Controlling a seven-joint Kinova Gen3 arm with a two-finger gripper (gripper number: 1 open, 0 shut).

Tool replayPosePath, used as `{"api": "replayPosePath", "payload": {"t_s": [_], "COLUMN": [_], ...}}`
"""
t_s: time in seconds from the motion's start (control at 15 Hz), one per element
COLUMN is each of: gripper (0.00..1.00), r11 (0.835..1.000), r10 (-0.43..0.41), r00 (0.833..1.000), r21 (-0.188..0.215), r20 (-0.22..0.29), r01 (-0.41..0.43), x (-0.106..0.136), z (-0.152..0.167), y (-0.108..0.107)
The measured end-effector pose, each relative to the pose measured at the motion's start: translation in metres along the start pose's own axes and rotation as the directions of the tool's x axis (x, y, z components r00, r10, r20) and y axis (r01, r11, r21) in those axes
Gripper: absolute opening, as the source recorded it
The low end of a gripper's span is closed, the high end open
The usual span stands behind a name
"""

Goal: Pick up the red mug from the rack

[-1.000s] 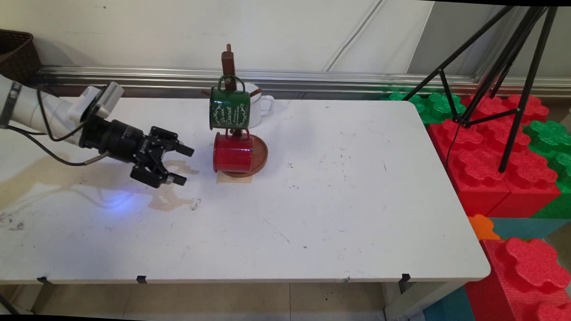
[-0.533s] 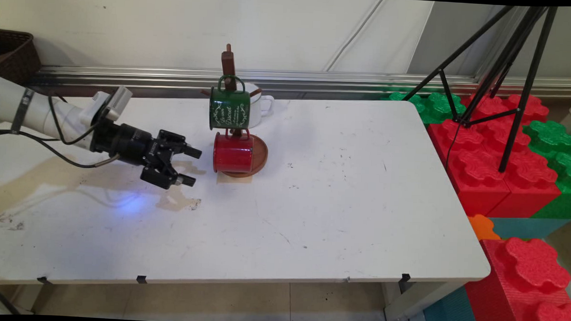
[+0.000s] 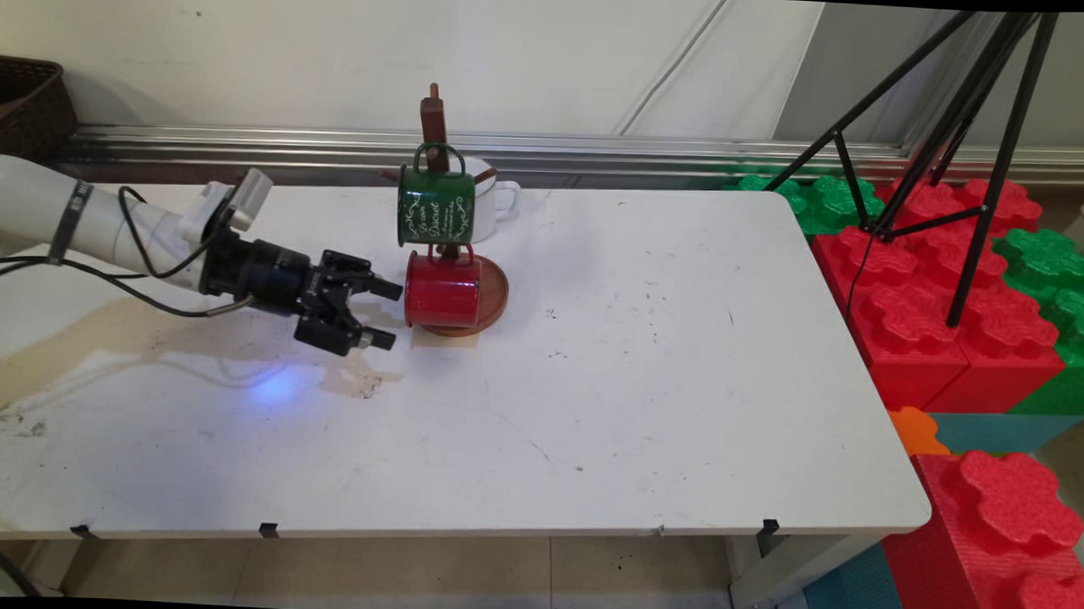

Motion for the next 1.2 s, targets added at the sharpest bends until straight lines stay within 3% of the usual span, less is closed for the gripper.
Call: {"api": "replayPosePath", "payload": {"t_s": [0.47, 1.2], "gripper": [1.00, 1.00], "r11": [0.999, 0.997], "r10": [-0.041, -0.071], "r00": [0.998, 0.996], "r21": [0.007, 0.010], "r20": [-0.040, -0.061], "r01": [0.042, 0.072], "x": [0.001, -0.001], "z": [0.024, 0.040], "y": [-0.008, -0.016]}}
